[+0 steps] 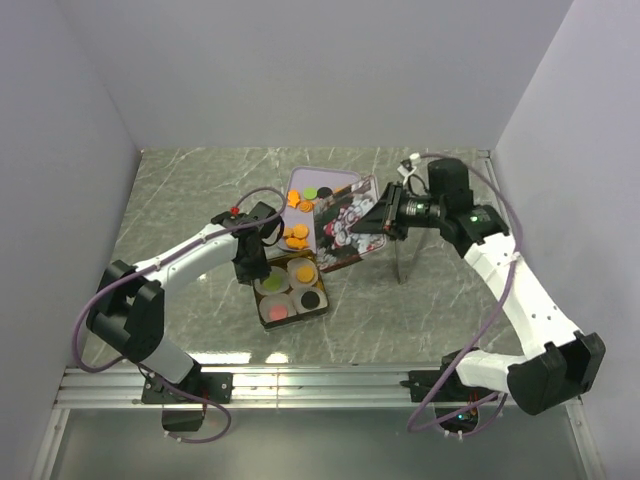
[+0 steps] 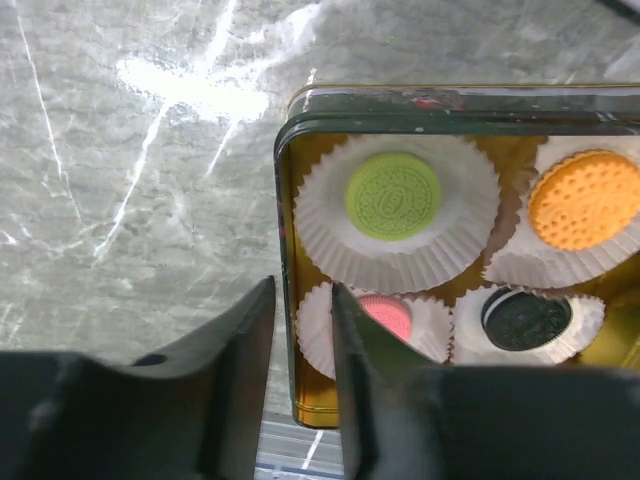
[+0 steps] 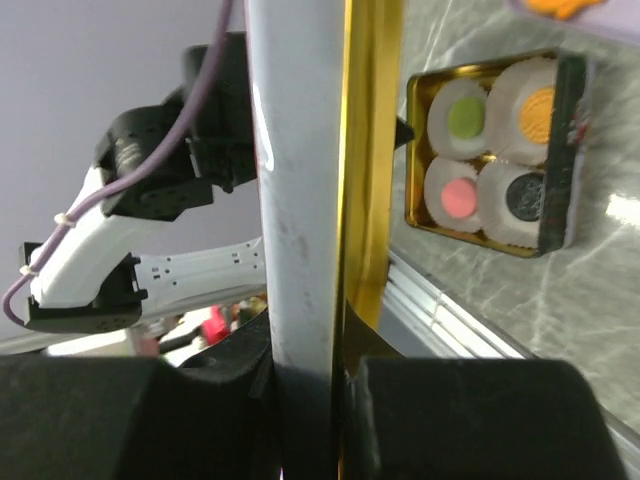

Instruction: Pack the cookies

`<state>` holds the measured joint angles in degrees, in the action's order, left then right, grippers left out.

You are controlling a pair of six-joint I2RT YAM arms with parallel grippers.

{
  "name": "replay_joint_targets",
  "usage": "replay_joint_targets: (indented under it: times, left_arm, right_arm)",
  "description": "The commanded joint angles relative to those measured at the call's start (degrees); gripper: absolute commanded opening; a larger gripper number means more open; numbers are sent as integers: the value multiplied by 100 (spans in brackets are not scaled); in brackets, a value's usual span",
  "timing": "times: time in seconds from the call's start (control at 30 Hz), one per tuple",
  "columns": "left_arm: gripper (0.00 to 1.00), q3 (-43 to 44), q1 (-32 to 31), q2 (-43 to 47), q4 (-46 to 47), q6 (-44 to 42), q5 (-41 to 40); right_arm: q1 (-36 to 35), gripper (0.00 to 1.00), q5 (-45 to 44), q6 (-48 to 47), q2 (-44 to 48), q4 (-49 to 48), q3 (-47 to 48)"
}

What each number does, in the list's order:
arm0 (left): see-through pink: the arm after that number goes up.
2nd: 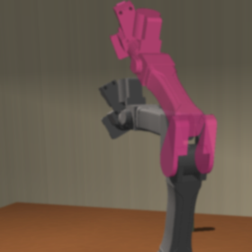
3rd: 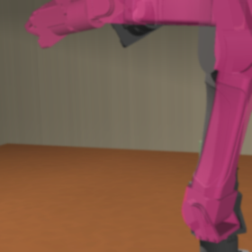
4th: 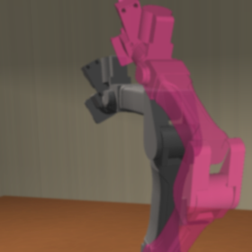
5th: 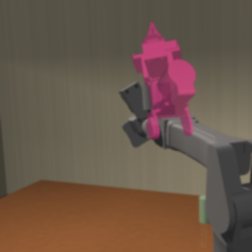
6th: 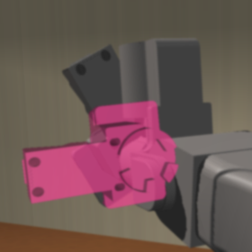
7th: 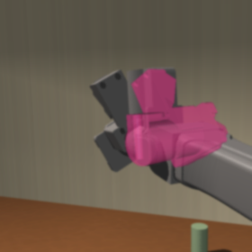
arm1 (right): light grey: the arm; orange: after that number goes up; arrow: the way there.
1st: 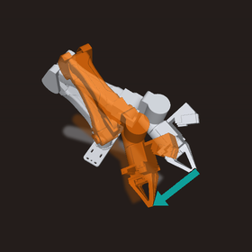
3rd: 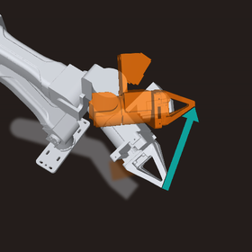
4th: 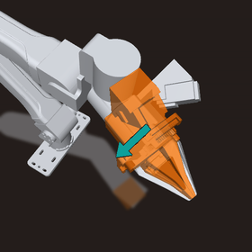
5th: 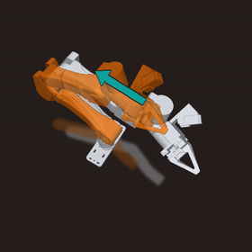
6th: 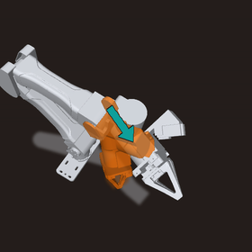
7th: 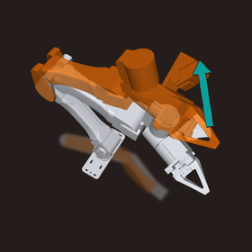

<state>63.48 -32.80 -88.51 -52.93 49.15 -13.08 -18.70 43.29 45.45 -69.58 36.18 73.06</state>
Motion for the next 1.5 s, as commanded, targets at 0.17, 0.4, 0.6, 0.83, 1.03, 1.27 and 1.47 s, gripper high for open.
replay_joint_targets:
  times: [0.17,0.4,0.6,0.83,1.03,1.27,1.47]
  left_arm:
    - [43,173,379,1034,-86,-195,69]
    - [57,-379,853,2741,563,-467,1069]
    - [60,-1513,1196,3796,1292,-362,2035]
    - [60,-2612,1276,4360,1917,16,2643]
    - [61,-2701,1337,4053,1865,270,2355]
    - [61,-2850,1513,3491,2119,359,2213]
    - [59,-3025,1583,2972,2400,324,2213]
  right_arm:
    - [-336,0,602,1035,41,-2606,-1311]
    - [-986,0,426,1597,-485,-4073,-1987]
    - [-1610,0,58,2029,-1144,-4945,-2191]
    - [-2225,0,-250,2406,-1813,-5604,-2050]
    - [-2480,0,-470,2618,-2244,-6106,-1997]
    - [-2551,0,-690,2618,-2516,-6246,-1979]
    - [-2542,0,-804,2425,-2534,-6062,-2094]
